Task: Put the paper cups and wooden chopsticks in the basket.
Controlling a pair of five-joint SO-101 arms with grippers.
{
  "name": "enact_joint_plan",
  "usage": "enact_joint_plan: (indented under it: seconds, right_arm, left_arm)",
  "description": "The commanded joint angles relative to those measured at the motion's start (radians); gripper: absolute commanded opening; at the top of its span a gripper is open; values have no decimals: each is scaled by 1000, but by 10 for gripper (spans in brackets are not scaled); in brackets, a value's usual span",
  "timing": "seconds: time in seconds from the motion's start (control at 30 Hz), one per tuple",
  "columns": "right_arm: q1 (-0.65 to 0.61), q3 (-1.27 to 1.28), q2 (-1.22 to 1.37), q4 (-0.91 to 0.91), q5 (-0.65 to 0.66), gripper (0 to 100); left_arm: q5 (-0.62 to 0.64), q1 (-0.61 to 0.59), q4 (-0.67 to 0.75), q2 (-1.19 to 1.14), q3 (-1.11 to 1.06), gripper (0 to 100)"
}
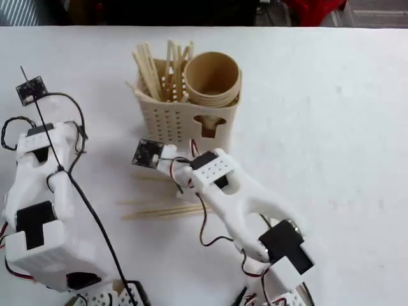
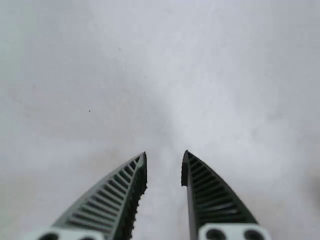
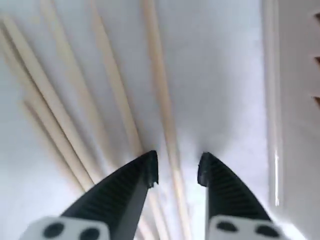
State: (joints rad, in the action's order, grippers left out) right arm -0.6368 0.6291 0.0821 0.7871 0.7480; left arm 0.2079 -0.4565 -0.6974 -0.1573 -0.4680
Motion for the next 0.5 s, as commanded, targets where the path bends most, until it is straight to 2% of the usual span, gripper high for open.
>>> enact_joint_plan:
  seconds: [0.0,0.03,0.1,0.23,0.47]
  right_arm:
    - [-13,9,-15,21,11,35]
    - [-13,9,-15,21,11,5]
    - [-13,11,-24,21,5,29]
    - [-5,12,-85,22,-75,17]
    - [-7,147,-430,27,-144,16]
  left_arm:
    - [9,12,9,4,40,133]
    - [9,12,9,2,40,133]
    - [9,12,9,2,38,133]
    - [9,13,11,2,38,133]
    - [9,28,12,1,38,133]
